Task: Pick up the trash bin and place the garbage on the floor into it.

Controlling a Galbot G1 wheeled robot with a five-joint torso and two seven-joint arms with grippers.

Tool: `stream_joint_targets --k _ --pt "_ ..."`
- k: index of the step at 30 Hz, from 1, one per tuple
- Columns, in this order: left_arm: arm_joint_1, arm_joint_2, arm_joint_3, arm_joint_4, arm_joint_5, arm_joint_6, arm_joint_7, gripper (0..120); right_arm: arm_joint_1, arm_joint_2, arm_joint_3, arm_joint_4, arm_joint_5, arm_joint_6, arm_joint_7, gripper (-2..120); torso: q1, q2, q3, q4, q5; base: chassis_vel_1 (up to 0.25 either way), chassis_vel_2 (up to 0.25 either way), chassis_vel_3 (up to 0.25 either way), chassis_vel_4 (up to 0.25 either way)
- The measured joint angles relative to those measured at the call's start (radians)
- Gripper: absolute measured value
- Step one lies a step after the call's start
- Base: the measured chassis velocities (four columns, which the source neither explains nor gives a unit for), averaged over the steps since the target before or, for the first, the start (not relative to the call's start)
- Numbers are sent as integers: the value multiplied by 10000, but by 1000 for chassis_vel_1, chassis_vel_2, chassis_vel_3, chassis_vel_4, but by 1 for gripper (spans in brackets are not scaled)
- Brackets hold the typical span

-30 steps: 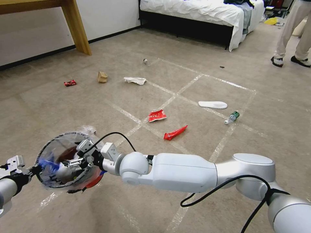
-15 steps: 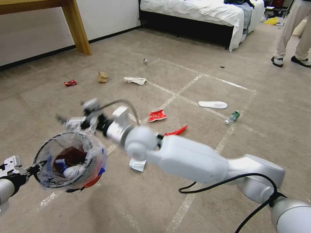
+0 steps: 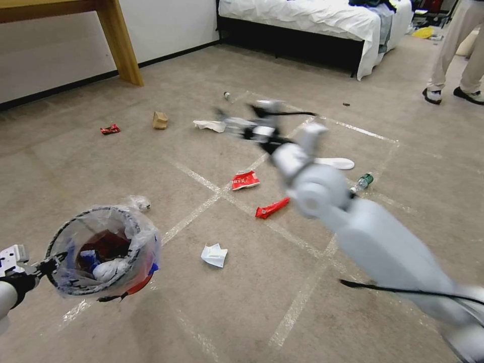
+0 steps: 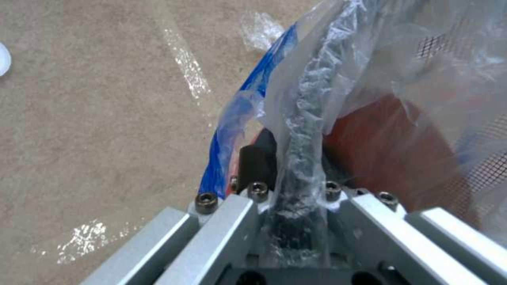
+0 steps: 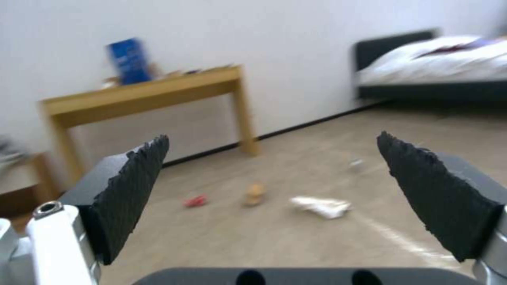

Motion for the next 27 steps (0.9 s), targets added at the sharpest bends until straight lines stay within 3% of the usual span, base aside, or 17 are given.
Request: stream_joint_targets --k 1,7,8,16,18,27 --pt "-20 -18 -2 15 -5 0 0 1 -767 -324 700 426 -213 174 174 100 0 0 0 5 -1 0 0 0 0" --pt "-52 -27 -11 52 -4 0 -3 1 -1685 -555 1395 796 -508 324 248 100 0 0 -1 8 -4 0 0 0 0" --pt "-72 -41 -25 66 -13 0 -7 1 -2493 -668 1875 1050 -752 396 294 100 0 0 0 6 -3 0 0 0 0" --pt "-17 -69 -156 75 -58 0 -29 1 -4686 -708 3194 1764 -1652 721 457 100 0 0 -1 4 -5 0 0 0 0" --pt "93 -148 -253 25 -35 0 -30 1 -5922 -568 3910 2103 -2146 1002 491 100 0 1 -1 5 -4 0 0 0 0" --pt "390 -336 -391 -283 23 0 34 1 -7027 -147 4474 2258 -3047 1564 366 100 0 1 1 6 -6 0 0 0 0"
